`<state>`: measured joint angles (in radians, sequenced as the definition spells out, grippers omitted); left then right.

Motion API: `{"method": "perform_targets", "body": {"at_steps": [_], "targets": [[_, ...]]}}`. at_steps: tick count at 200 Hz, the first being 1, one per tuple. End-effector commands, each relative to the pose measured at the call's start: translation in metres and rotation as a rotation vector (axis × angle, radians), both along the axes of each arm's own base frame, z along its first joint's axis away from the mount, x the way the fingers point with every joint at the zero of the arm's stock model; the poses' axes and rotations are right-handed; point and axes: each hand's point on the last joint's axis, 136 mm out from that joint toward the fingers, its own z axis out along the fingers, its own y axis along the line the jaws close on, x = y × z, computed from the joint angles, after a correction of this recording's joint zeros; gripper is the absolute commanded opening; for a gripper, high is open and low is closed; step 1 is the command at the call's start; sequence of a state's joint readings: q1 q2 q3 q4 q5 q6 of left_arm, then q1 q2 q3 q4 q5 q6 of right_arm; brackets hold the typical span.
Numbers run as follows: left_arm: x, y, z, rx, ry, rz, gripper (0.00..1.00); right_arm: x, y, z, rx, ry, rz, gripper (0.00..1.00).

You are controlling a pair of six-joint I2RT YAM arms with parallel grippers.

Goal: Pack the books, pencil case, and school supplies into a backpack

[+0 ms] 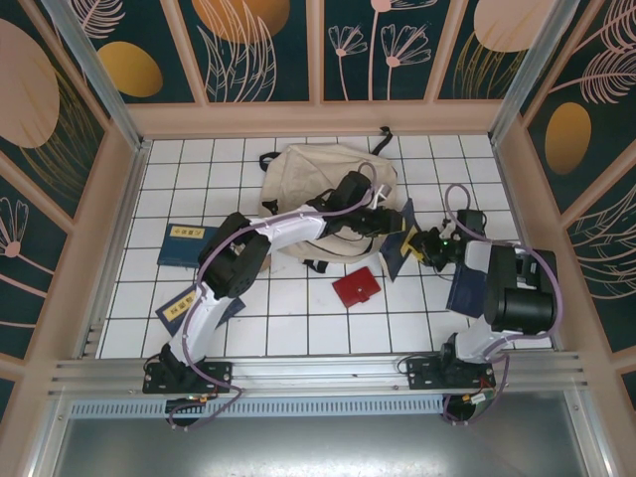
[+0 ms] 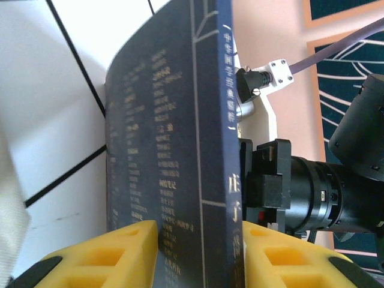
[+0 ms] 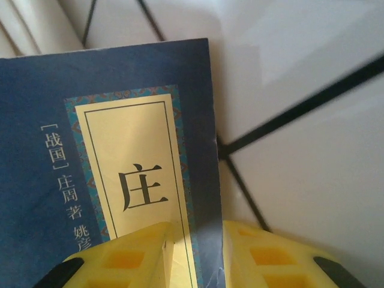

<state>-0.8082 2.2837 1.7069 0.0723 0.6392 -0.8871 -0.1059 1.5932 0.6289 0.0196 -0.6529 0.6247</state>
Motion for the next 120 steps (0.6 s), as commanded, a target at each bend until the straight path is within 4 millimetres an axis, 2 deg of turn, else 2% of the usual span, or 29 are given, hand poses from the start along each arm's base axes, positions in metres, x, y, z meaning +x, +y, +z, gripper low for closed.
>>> {"method": "perform_targets", "body": {"at_steps": [1, 36, 58, 82, 106, 120], "targets": [[0.011, 0.020, -0.013, 0.075, 0.004, 0.041, 0.37, 0.015, 0.018, 0.014, 0.050, -0.037, 0.058, 0.28], [0.023, 0.042, -0.016, 0.140, -0.033, 0.077, 0.37, 0.022, 0.011, 0.006, -0.008, -0.011, 0.042, 0.28], [0.026, 0.046, -0.016, 0.149, -0.046, 0.078, 0.34, 0.026, 0.013, 0.007, -0.012, -0.017, 0.047, 0.29], [0.029, 0.048, -0.013, 0.149, -0.057, 0.083, 0.23, 0.028, 0.014, 0.009, -0.022, -0.027, 0.057, 0.31], [0.038, 0.059, 0.004, 0.157, -0.112, 0.113, 0.00, 0.033, 0.008, 0.020, -0.072, -0.070, 0.058, 0.36], [0.043, 0.070, 0.024, 0.160, -0.163, 0.135, 0.00, 0.039, 0.005, 0.037, -0.110, -0.128, 0.058, 0.44]]}}
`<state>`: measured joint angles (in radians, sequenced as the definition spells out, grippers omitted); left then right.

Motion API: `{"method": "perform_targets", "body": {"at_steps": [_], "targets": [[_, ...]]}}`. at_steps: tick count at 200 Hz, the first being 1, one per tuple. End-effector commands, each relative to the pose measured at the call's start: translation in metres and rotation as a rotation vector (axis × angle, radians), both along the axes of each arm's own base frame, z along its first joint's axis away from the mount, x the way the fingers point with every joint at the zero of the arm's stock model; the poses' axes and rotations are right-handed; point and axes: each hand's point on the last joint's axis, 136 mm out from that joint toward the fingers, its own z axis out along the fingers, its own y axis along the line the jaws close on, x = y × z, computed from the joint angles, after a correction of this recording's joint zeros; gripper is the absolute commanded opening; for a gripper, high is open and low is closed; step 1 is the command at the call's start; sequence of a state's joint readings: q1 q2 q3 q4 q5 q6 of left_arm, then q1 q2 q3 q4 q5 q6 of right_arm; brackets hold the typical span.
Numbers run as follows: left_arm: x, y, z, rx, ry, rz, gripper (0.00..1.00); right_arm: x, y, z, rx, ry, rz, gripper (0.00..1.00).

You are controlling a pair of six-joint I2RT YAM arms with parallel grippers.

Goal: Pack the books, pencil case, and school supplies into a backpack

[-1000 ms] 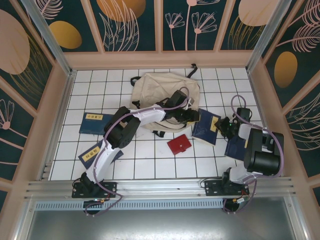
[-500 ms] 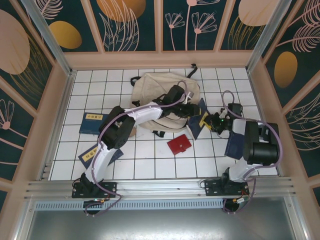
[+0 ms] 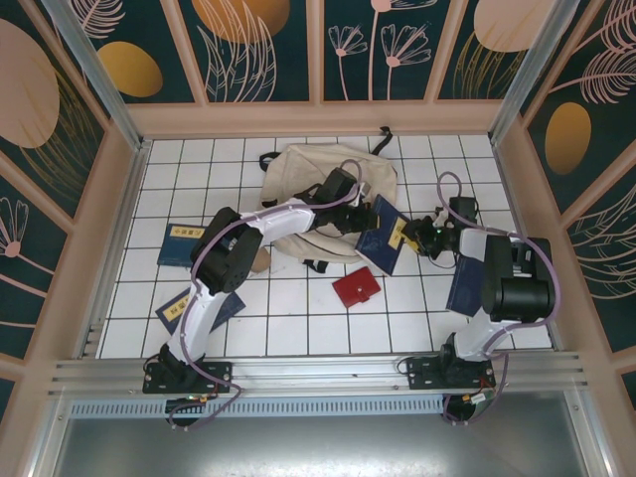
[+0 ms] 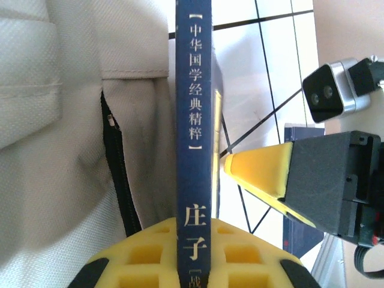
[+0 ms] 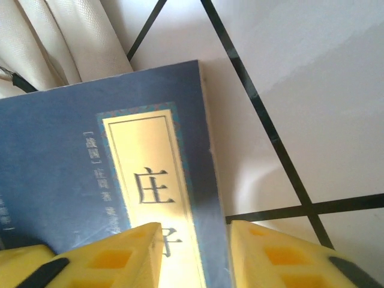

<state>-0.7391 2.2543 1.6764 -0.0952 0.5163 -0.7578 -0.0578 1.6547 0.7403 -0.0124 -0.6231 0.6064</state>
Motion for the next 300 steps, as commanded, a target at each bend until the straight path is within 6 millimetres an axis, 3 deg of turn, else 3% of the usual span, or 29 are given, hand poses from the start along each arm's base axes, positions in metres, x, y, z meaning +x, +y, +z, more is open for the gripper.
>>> {"method": "perform_targets", "body": {"at_steps": [1, 27, 44, 65, 92, 113, 115, 122, 162, 184, 204, 233, 256, 300], "targets": [[0.012, 0.020, 0.056, -0.018, -0.127, 0.028, 0.00, 0.015, -0.006, 0.030, -0.076, -0.108, 0.014, 0.45], [0.023, 0.058, 0.105, -0.003, -0.239, 0.099, 0.00, 0.025, -0.012, 0.060, -0.202, -0.215, 0.024, 0.55], [0.029, 0.090, 0.136, 0.002, -0.301, 0.158, 0.00, 0.031, -0.005, 0.076, -0.276, -0.280, 0.059, 0.59], [0.030, 0.119, 0.163, 0.024, -0.358, 0.194, 0.00, 0.035, 0.030, 0.106, -0.258, -0.395, 0.151, 0.66], [0.036, 0.146, 0.181, 0.042, -0.405, 0.228, 0.00, 0.041, 0.072, 0.169, -0.046, -0.590, 0.226, 0.77], [0.040, 0.150, 0.184, 0.006, -0.409, 0.215, 0.00, 0.043, 0.097, 0.215, 0.120, -0.717, 0.293, 0.85], [0.037, 0.152, 0.196, -0.016, -0.425, 0.216, 0.00, 0.043, 0.100, 0.217, 0.134, -0.722, 0.304, 0.86], [0.036, 0.152, 0.206, -0.051, -0.430, 0.214, 0.00, 0.044, 0.109, 0.226, 0.170, -0.737, 0.336, 0.87], [0.033, 0.150, 0.235, -0.169, -0.429, 0.191, 0.00, 0.056, 0.139, 0.256, 0.311, -0.782, 0.424, 0.90], [0.028, 0.144, 0.248, -0.244, -0.414, 0.164, 0.00, 0.063, 0.159, 0.250, 0.353, -0.740, 0.488, 0.92], [0.025, 0.141, 0.262, -0.305, -0.403, 0.150, 0.00, 0.069, 0.166, 0.245, 0.391, -0.717, 0.498, 0.92], [0.022, 0.143, 0.277, -0.384, -0.388, 0.137, 0.00, 0.065, 0.173, 0.258, 0.451, -0.748, 0.533, 0.92], [0.019, 0.143, 0.283, -0.429, -0.371, 0.121, 0.00, 0.049, 0.183, 0.276, 0.537, -0.778, 0.601, 0.87], [0.021, 0.155, 0.283, -0.477, -0.345, 0.143, 0.00, 0.030, 0.176, 0.300, 0.614, -0.835, 0.572, 0.65]]}}
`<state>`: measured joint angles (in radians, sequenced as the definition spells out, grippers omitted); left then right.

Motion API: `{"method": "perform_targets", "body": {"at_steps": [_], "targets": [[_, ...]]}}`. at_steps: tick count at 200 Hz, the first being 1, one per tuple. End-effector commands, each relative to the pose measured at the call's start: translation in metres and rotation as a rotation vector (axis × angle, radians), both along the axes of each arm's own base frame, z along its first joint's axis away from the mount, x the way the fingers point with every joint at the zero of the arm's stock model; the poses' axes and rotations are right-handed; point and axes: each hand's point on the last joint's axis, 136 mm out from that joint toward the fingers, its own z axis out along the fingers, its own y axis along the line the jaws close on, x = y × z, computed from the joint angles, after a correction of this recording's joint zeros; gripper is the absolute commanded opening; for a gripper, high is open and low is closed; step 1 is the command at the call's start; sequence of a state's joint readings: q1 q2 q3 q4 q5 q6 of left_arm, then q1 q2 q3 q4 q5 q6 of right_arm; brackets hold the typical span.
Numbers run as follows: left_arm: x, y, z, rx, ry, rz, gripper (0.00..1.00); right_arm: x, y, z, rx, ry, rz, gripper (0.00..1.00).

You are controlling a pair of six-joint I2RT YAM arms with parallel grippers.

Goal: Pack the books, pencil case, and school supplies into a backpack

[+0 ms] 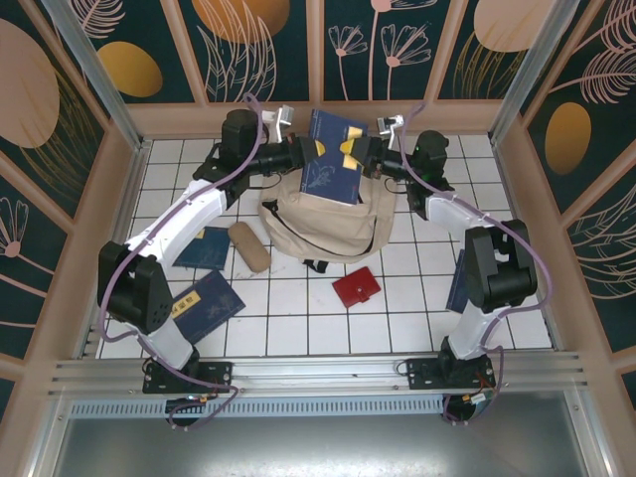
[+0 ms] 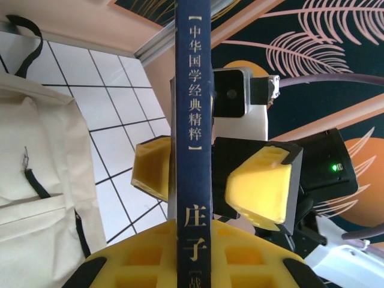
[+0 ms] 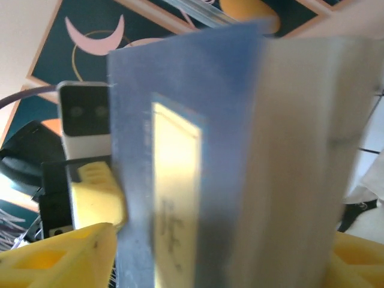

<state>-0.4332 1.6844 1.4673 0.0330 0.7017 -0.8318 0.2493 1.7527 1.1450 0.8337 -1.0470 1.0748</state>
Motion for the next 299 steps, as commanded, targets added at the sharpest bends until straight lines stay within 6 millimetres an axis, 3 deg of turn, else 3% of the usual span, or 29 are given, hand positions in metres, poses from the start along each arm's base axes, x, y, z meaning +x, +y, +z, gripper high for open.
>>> {"method": "perform_targets", "body": {"at_steps": [1, 26, 51, 59, 71, 86, 111, 134, 148, 173, 194, 197, 219, 234, 264, 299], "targets": [[-0.010, 0.007, 0.037, -0.101, -0.065, -0.027, 0.00, -0.023, -0.002, 0.033, 0.076, -0.093, 0.039, 0.64], [-0.011, 0.010, 0.037, -0.128, -0.055, -0.032, 0.00, -0.030, -0.005, 0.042, 0.112, -0.087, 0.036, 0.45], [-0.011, 0.015, 0.034, -0.127, -0.042, -0.017, 0.00, -0.023, -0.008, 0.044, 0.130, -0.035, -0.019, 0.09], [-0.010, 0.016, 0.033, -0.126, -0.039, -0.008, 0.06, -0.021, -0.010, 0.045, 0.141, -0.023, -0.046, 0.00], [-0.010, 0.019, 0.031, -0.127, -0.028, 0.009, 0.28, -0.018, -0.013, 0.049, 0.171, -0.006, -0.101, 0.00], [-0.013, 0.021, 0.024, -0.141, -0.004, 0.026, 0.44, -0.013, -0.014, 0.053, 0.200, 0.015, -0.159, 0.00], [-0.023, 0.024, 0.021, -0.216, 0.011, 0.023, 0.51, -0.006, -0.011, 0.060, 0.256, 0.047, -0.212, 0.00], [-0.035, 0.027, 0.013, -0.247, 0.035, 0.010, 0.50, 0.002, -0.011, 0.057, 0.294, 0.089, -0.226, 0.00], [-0.040, 0.030, 0.010, -0.257, 0.039, 0.012, 0.42, 0.006, -0.009, 0.051, 0.290, 0.111, -0.226, 0.00], [-0.037, 0.037, 0.005, -0.235, 0.039, 0.074, 0.11, 0.010, -0.004, 0.035, 0.221, 0.131, -0.233, 0.00], [-0.027, 0.047, -0.003, -0.185, 0.023, 0.163, 0.00, 0.004, 0.002, 0.019, 0.144, 0.133, -0.210, 0.00], [-0.025, 0.048, -0.004, -0.182, 0.022, 0.172, 0.00, 0.004, 0.003, 0.016, 0.126, 0.138, -0.202, 0.03], [-0.017, 0.061, -0.011, -0.131, 0.017, 0.251, 0.00, 0.007, 0.003, -0.027, -0.095, 0.167, -0.245, 0.53], [-0.013, 0.078, -0.018, -0.053, 0.013, 0.329, 0.00, 0.011, -0.009, -0.063, -0.308, 0.173, -0.333, 0.72], [-0.015, 0.123, -0.029, 0.112, 0.012, 0.484, 0.00, -0.004, -0.016, -0.115, -0.696, 0.035, -0.324, 0.76], [-0.026, 0.172, -0.041, 0.190, 0.055, 0.609, 0.00, -0.062, 0.029, -0.153, -0.990, -0.278, -0.049, 0.72]]}}
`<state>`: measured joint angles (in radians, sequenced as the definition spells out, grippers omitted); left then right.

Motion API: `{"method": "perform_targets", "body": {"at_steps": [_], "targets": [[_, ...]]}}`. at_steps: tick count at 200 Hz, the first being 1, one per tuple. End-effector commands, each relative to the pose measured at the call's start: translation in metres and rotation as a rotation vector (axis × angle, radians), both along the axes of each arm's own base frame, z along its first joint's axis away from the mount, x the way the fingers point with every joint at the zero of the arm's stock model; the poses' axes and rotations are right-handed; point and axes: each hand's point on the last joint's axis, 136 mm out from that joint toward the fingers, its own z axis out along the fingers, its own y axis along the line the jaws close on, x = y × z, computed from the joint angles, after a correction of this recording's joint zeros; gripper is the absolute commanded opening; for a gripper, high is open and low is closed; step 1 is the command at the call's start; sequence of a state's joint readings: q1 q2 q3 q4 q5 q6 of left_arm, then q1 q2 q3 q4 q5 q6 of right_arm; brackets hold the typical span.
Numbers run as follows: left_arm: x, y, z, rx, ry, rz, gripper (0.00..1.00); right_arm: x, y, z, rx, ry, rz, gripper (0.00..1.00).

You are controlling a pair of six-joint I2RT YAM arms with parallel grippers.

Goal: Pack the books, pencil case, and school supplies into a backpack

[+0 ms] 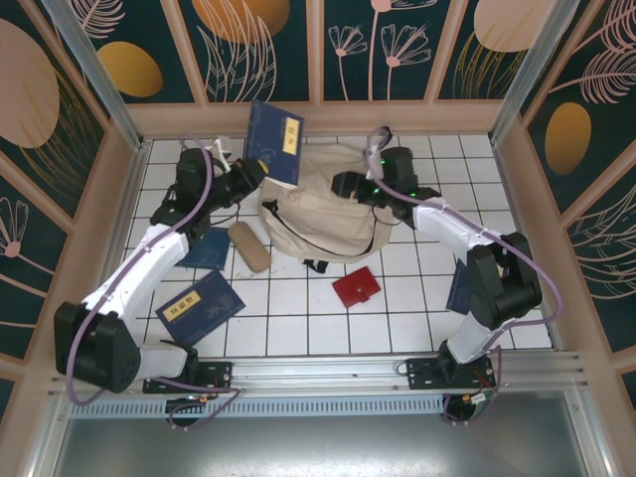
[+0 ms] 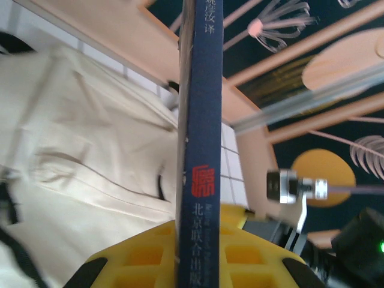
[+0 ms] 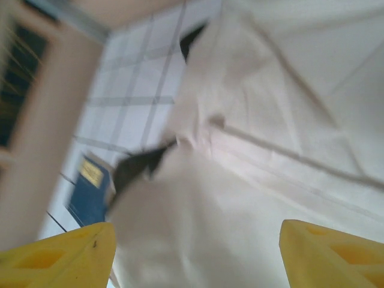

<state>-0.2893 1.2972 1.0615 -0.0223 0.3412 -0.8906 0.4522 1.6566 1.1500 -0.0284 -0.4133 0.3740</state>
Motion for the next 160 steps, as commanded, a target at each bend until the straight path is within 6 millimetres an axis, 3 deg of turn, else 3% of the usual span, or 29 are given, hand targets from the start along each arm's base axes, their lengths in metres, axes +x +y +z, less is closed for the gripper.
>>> {"method": "perform_targets", "body": {"at_steps": [1, 15, 39, 83, 113, 130, 147, 160], "targets": [[-0.009, 0.039, -0.004, 0.104, 0.001, 0.105, 0.00, -0.050, 0.020, -0.024, -0.333, -0.151, 0.289, 0.72], [-0.012, 0.056, -0.009, 0.118, 0.030, 0.148, 0.00, -0.072, 0.038, -0.033, -0.382, -0.189, 0.408, 0.73], [-0.016, 0.077, -0.013, 0.128, 0.056, 0.202, 0.00, -0.091, 0.058, -0.053, -0.444, -0.198, 0.524, 0.73], [-0.021, 0.088, -0.016, 0.137, 0.069, 0.225, 0.00, -0.076, 0.059, -0.079, -0.573, -0.201, 0.496, 0.68], [-0.023, 0.088, -0.020, 0.141, 0.077, 0.216, 0.00, -0.068, 0.055, -0.077, -0.615, -0.224, 0.483, 0.57], [-0.025, 0.088, -0.021, 0.141, 0.078, 0.210, 0.00, -0.060, 0.047, -0.073, -0.668, -0.245, 0.449, 0.36], [-0.027, 0.086, -0.023, 0.143, 0.083, 0.200, 0.00, -0.052, 0.043, -0.054, -0.661, -0.285, 0.416, 0.24], [-0.029, 0.085, -0.022, 0.140, 0.082, 0.192, 0.00, -0.045, 0.041, -0.034, -0.631, -0.325, 0.373, 0.21]]}}
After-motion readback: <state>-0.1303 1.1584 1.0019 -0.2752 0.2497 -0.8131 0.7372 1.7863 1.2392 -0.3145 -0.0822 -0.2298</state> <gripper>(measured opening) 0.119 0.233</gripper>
